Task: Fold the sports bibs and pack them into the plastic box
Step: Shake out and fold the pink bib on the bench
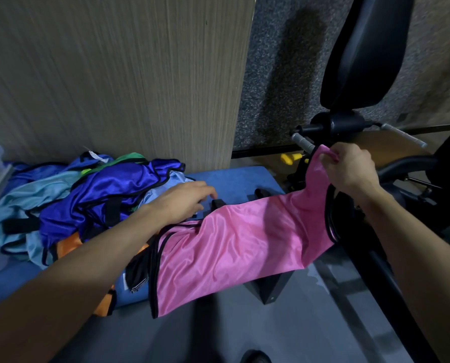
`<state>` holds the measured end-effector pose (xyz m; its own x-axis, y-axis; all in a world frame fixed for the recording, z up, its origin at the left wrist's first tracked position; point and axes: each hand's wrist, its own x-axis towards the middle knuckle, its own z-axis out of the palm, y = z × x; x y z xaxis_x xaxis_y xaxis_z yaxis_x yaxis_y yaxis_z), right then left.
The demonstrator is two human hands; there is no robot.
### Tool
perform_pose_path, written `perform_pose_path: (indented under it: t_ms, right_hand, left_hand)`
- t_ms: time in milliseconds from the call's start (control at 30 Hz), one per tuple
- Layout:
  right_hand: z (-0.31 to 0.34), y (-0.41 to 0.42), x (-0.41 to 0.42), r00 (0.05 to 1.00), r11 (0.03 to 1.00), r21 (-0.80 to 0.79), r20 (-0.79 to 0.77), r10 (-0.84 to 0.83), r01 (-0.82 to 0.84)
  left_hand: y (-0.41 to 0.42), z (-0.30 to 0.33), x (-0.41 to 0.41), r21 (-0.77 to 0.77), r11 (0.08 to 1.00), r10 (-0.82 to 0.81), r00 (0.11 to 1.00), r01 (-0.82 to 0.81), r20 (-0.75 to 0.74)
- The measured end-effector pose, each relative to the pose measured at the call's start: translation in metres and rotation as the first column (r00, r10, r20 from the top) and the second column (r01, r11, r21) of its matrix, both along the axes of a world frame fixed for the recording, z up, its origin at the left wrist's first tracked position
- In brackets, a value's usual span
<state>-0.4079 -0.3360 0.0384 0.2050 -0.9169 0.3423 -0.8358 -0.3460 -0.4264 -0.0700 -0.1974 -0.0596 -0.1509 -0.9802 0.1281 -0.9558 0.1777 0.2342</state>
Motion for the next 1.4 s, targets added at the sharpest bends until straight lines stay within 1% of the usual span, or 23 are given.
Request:
perform_pose_path:
  t_ms: [67,100,167,233,433,533,567,633,700,733,800,833,900,933,967,1000,1033,1067,1100,1167,1333,1367,1400]
  right_hand:
    - [0.001,0.001,0.002,1.000,1.000,-0.004,0.006,0.004,-0.004]
    - [0.001,0.001,0.003,1.000,1.000,-0.005,0.007,0.004,-0.004]
    - [0.003,0.003,0.006,1.000,1.000,-0.009,0.012,0.001,-0.001]
    - [0.004,0.006,0.011,1.000,1.000,-0.011,0.016,0.004,-0.004]
    - [0.008,0.019,0.022,1.000,1.000,-0.002,0.009,0.007,-0.007]
    - [0.012,0.024,0.023,1.000,1.000,-0.008,0.008,0.015,-0.015]
    - [0.013,0.025,0.024,1.000,1.000,-0.009,0.010,0.018,-0.018]
    - [0.014,0.027,0.024,1.000,1.000,-0.010,0.009,0.021,-0.021]
    - [0.014,0.029,0.025,1.000,1.000,-0.007,0.004,0.022,-0.021]
    - [0.014,0.030,0.026,1.000,1.000,-0.006,0.005,0.023,-0.023]
    - [0.014,0.032,0.027,0.999,0.999,-0.006,0.011,0.035,-0.035]
    - [0.015,0.033,0.028,0.999,0.999,-0.006,0.013,0.042,-0.042]
    - [0.015,0.035,0.030,0.998,0.998,-0.007,0.018,0.057,-0.057]
    - [0.015,0.036,0.030,0.998,0.998,-0.008,0.017,0.062,-0.062]
    - [0.015,0.037,0.031,0.998,0.998,-0.009,0.012,0.064,-0.064]
    - [0.016,0.038,0.032,0.998,0.998,-0.010,0.006,0.067,-0.067]
    - [0.016,0.039,0.033,0.998,0.998,-0.011,0.002,0.069,-0.069]
    - [0.017,0.040,0.033,0.997,0.997,-0.011,0.001,0.073,-0.073]
    - [0.017,0.042,0.034,0.997,0.997,-0.009,-0.002,0.075,-0.075]
    - [0.020,0.046,0.034,0.997,0.997,-0.012,-0.004,0.079,-0.080]
    - [0.025,0.080,0.062,0.984,0.980,-0.087,0.010,0.178,-0.177]
    - [0.022,0.089,0.074,0.975,0.971,-0.095,0.012,0.220,-0.218]
    - [0.016,0.097,0.088,0.964,0.960,-0.094,0.002,0.267,-0.266]
  left_hand:
    - [0.023,0.007,0.000,-0.025,0.998,0.050,0.998,-0.051,-0.049]
    - [0.036,0.010,-0.002,0.018,0.995,0.094,0.995,-0.094,-0.018]
    - [0.060,0.010,-0.008,0.123,0.974,0.174,0.976,-0.190,0.131]
    - [0.075,0.002,-0.012,0.124,0.962,0.208,0.949,-0.242,0.239]
    - [0.086,-0.017,-0.014,0.111,0.939,0.290,0.924,-0.325,0.250]
    - [0.084,-0.017,-0.011,0.135,0.924,0.337,0.930,-0.356,0.149]
    - [0.084,-0.015,-0.007,0.160,0.918,0.354,0.931,-0.364,0.084]
    - [0.085,-0.010,0.004,0.203,0.904,0.403,0.909,-0.377,-0.108]
    - [0.088,-0.006,0.014,0.175,0.908,0.416,0.865,-0.380,-0.282]
    - [0.089,-0.005,0.018,0.144,0.913,0.409,0.858,-0.383,-0.310]
    - [0.091,-0.004,0.019,0.095,0.918,0.397,0.885,-0.385,-0.243]
    - [0.094,-0.004,0.016,0.069,0.915,0.402,0.903,-0.397,-0.148]
    - [0.098,-0.009,0.001,-0.121,0.908,0.415,0.903,-0.402,0.109]
    - [0.099,-0.012,-0.013,-0.232,0.906,0.397,0.899,-0.353,0.183]
    - [0.101,-0.014,-0.030,-0.304,0.910,0.349,0.916,-0.282,0.195]
    - [0.101,-0.018,-0.047,-0.311,0.930,0.266,0.944,-0.198,0.195]
    - [0.102,-0.024,-0.062,-0.240,0.962,0.179,0.965,-0.131,0.189]
    - [0.100,-0.034,-0.071,-0.120,0.988,0.121,0.975,-0.099,0.184]
    - [0.098,-0.044,-0.075,0.016,0.995,0.092,0.973,-0.098,0.211]
    - [0.094,-0.060,-0.073,0.132,0.985,0.073,0.967,-0.107,0.244]
    - [0.091,-0.071,-0.061,0.162,0.986,0.025,0.990,-0.048,0.142]
    - [0.094,-0.068,-0.058,0.129,0.991,0.017,0.992,-0.034,0.128]
    - [0.097,-0.064,-0.054,0.052,0.999,0.004,0.991,-0.011,0.132]
